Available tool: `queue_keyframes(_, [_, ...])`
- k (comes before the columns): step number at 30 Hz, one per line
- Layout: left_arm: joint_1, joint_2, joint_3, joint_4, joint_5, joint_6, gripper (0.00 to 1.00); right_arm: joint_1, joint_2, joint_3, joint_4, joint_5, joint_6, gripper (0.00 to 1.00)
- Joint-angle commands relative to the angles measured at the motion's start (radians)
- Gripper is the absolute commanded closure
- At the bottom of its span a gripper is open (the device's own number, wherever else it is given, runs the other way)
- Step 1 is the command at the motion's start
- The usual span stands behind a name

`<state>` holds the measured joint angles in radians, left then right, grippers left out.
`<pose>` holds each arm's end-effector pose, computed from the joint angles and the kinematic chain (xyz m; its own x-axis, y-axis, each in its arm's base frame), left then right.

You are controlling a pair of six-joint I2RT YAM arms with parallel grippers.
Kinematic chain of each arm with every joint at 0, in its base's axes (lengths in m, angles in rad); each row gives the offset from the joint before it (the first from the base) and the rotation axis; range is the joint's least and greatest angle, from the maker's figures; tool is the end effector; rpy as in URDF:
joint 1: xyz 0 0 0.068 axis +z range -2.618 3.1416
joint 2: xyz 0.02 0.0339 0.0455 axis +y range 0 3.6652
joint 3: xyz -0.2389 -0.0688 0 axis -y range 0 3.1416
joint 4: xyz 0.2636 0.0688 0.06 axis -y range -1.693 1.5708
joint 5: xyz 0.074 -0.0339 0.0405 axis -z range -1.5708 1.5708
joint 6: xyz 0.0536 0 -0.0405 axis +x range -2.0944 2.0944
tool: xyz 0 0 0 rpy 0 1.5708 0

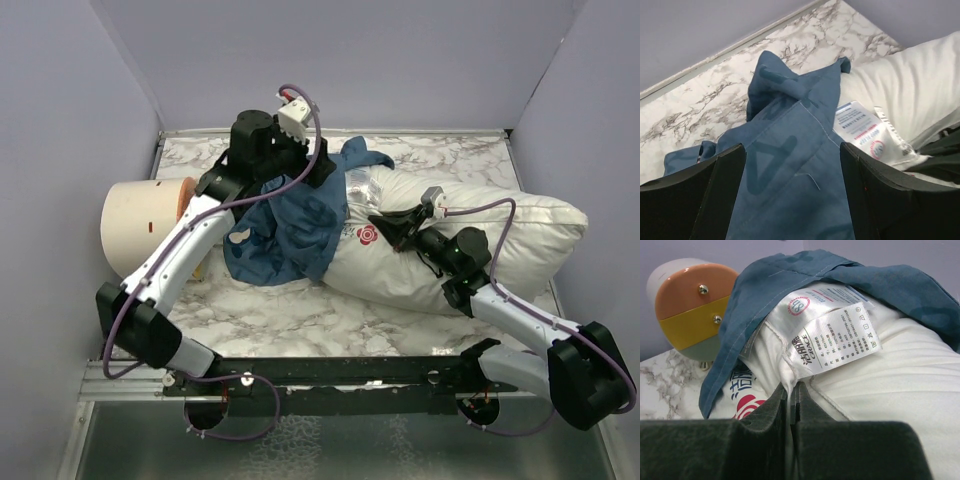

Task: Put the pillow into the pillowcase
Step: Stuff the pillow into the pillowcase.

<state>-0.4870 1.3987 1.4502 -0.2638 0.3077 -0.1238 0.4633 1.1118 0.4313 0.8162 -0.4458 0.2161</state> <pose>0.3119 -0.1835 0.3960 -0.2722 0.0110 -0.9622 0.6792 0.7105 -0.1840 0.2384 0.1449 0.2250 -0.0502 0.1912 -0.9803 -0.7931 0.5889 0.1555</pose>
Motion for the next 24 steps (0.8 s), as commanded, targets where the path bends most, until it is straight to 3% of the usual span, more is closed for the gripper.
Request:
queue_keyframes(1, [-0.011, 0.133, 0.134, -0.09, 0.043, 0.16, 0.21, 0.014, 0.044, -0.049, -0.18, -0.08, 0.043, 0.99])
queue_keyframes(8, [-0.022, 0.335, 0.301, -0.122, 0.131, 0.192, 0.18, 0.015, 0.066, -0.044, -0.173, -0.087, 0.045, 0.99])
queue_keyframes(14, [-0.022, 0.426, 0.381, -0.113, 0.277, 0.103, 0.2, 0.014, 0.069, -0.045, -0.172, -0.087, 0.047, 0.99])
queue_keyframes(16, [-0.022, 0.447, 0.395, -0.115, 0.343, 0.067, 0.3, 0.014, 0.062, -0.045, -0.178, -0.082, 0.044, 0.99])
queue_keyframes(20, [-0.022, 0.503, 0.438, -0.159, 0.407, 0.017, 0.65, 0.014, 0.054, -0.044, -0.188, -0.078, 0.037, 0.99])
queue_keyframes(21, [-0.022, 0.52, 0.457, -0.181, 0.414, 0.019, 0.77, 0.014, 0.054, -0.043, -0.189, -0.079, 0.037, 0.99])
queue_keyframes(22, [-0.022, 0.534, 0.482, -0.202, 0.416, 0.02, 0.95, 0.014, 0.054, -0.042, -0.189, -0.078, 0.036, 0.99])
queue_keyframes(24, [-0.022, 0.555, 0.531, -0.21, 0.425, 0.005, 1.0, 0.014, 0.056, -0.035, -0.196, -0.074, 0.035, 0.99])
